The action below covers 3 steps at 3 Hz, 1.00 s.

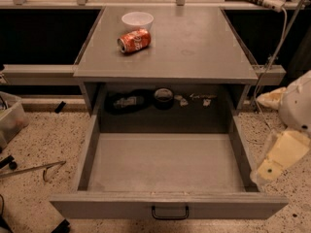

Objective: Close top drawer

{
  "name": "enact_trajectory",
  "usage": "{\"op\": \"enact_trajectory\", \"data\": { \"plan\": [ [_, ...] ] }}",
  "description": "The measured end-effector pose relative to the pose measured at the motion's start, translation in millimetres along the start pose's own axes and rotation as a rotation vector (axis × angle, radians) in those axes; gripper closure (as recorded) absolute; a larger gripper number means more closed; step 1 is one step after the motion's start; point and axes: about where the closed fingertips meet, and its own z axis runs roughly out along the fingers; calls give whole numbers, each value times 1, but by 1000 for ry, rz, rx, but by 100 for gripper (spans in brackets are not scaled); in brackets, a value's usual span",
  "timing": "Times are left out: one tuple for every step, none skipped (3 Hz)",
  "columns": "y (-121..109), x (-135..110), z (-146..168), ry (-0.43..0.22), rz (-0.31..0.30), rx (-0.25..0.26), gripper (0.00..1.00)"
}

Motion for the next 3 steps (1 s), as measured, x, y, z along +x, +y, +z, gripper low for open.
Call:
{"op": "enact_trajectory", "data": {
  "plan": [
    [43, 22, 34, -29, 24, -93, 0],
    [84, 38, 59, -46, 31, -174, 0],
    [121, 57, 76, -44, 59, -245, 0]
  ]
}}
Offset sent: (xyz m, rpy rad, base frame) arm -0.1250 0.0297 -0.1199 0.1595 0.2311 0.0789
